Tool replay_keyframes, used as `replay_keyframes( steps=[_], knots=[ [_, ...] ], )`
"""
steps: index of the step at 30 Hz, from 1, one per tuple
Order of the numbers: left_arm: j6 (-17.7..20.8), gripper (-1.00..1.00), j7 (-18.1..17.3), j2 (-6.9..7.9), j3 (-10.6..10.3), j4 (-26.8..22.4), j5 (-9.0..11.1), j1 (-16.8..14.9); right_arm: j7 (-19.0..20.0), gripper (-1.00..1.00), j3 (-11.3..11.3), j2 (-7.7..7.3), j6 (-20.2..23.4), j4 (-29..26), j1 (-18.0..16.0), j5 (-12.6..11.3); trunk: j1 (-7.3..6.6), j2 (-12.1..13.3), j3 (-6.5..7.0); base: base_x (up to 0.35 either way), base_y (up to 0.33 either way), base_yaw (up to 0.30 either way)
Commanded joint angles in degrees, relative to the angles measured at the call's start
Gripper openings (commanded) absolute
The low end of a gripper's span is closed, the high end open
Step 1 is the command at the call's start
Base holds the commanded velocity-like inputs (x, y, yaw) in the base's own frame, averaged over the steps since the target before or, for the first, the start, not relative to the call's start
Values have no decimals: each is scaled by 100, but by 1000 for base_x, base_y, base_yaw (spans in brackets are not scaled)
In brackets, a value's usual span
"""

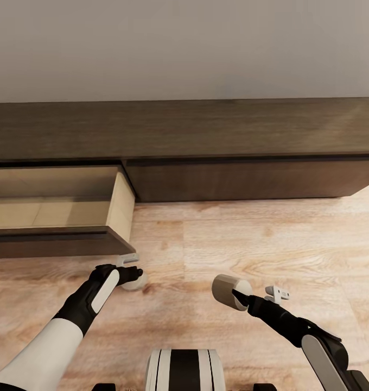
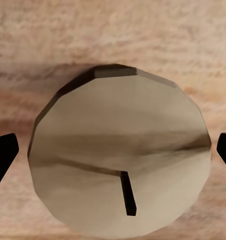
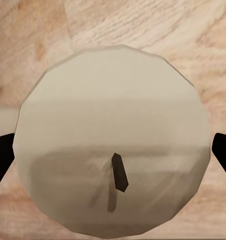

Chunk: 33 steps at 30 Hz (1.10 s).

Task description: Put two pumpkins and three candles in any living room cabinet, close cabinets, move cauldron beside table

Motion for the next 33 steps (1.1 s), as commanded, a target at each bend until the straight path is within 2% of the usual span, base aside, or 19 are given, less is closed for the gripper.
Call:
replay_keyframes(
  steps=[1,32,33],
  knots=[
    [11,100,54,7,-25,-8,60,-3,12,-100,0,-2,20,-4,-3,-8,1,-3,-26,0,0,0],
    [9,100,54,3,-24,2,40,-3,13,-100,0,-4,20,-4,-3,-8,4,-4,-48,0,0,0],
    [7,-100,54,3,-24,2,41,-3,12,-100,0,-5,20,-4,-3,-8,4,-4,-48,0,0,0]
  ],
)
